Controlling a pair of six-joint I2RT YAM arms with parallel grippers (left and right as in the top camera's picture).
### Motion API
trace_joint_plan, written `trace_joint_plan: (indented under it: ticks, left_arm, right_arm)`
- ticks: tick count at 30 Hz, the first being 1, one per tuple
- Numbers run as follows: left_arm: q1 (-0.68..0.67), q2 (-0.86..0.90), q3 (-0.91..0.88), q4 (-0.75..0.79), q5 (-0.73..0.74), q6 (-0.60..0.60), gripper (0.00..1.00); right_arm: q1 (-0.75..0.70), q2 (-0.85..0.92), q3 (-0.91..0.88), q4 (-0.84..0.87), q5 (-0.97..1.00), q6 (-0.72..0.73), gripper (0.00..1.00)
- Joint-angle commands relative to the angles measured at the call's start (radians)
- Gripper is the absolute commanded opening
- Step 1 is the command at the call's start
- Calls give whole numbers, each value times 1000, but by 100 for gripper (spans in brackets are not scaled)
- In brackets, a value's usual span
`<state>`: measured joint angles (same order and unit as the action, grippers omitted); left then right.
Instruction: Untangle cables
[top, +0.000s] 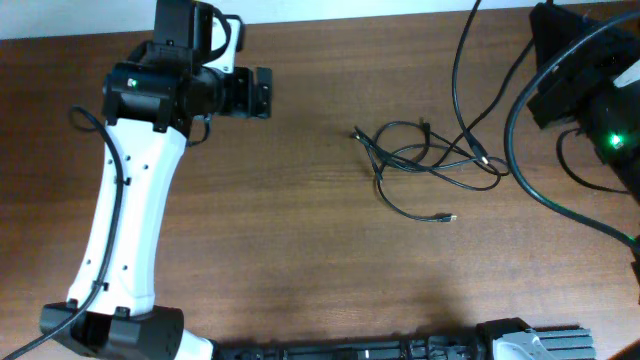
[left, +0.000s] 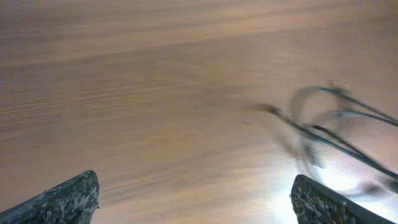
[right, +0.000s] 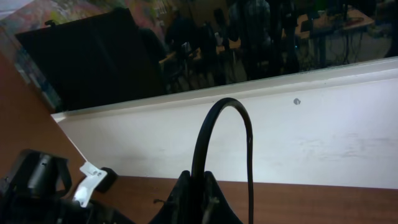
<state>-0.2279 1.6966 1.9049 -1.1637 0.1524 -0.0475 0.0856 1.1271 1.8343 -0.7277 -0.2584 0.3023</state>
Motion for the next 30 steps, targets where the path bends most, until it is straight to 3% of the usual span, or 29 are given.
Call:
trace_joint_plan:
  ticks: [1,10,15,26,30]
  left_arm:
    - [-46,48,8,-21,433,248,99]
    - [-250,139,8,-2,494,446,99]
    - [-346,143,8,50,615,622,99]
    - [-447,221,8,216,618,624,99]
    - [-446,296,8,293,619,552,99]
  right_arm:
    - [-2,-3,24,23,9,-8,4]
    - [-2,-4,24,36,13,22,4]
    - [-2,-5,24,36,35,49,4]
    - [-2,-6,31,55,26,160,4]
    - [-2,-6,51,55,23,174,4]
